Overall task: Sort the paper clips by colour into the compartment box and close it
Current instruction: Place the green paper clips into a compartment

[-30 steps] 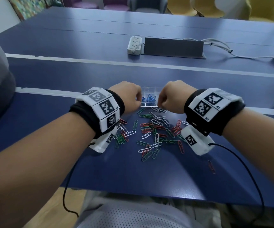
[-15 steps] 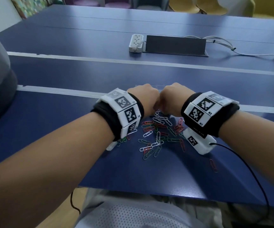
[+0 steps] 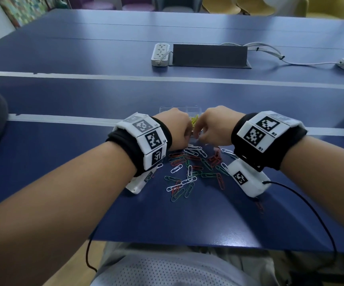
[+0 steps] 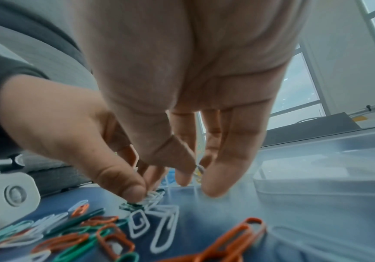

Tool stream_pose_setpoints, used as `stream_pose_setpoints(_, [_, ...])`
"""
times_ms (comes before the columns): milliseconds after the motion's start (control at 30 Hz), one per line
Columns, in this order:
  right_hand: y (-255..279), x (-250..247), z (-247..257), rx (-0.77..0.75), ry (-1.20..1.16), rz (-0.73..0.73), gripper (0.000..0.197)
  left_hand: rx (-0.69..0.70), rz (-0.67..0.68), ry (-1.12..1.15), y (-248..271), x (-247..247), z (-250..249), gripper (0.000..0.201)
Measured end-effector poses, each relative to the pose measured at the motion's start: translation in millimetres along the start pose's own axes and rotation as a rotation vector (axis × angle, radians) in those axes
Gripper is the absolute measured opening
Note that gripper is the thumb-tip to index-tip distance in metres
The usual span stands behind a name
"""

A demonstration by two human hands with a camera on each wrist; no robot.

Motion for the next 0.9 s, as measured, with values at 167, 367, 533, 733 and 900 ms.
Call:
stream_pose_setpoints(167, [1.7,7.8,9.5,-0.049,0.001,0.029,0.022,-0.028,0.001,0.019,3.2,1.4,8.5,0.014])
stream_pose_setpoints(367, [1.0,6.8,15.3,-0.070,0.036,0.028,0.025,-0.052,0.024,-0.002,7.4,4.4,11.8,0.024])
stream_pose_setpoints(533, [6.5,-2.8,7.4,-0.030,-0.024,0.033,0.024,-0.046,0.029,-0.028,-0.2,6.6,7.3,0.024])
stream_pose_setpoints(733, [13.1,-1.8,2.0,0.051,-0.011,0.071,0.020,-0.044,0.052,-0.031,-4.7,7.5,7.7,0.009])
stream_pose_setpoints(900, [12.1,6.4,7.7,0.033,0.046,0.044,0.027,-0.050,0.012,0.016,-2.3,8.1,8.4,0.010])
Point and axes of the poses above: each hand's wrist, its own y-axis away from the middle knuckle, its own x-axis out of the palm, z = x × y, the point moved 5 cm from there along -y, towards the middle knuckle, and after that the axes turned 11 degrees about x, right-handed, at the moved point
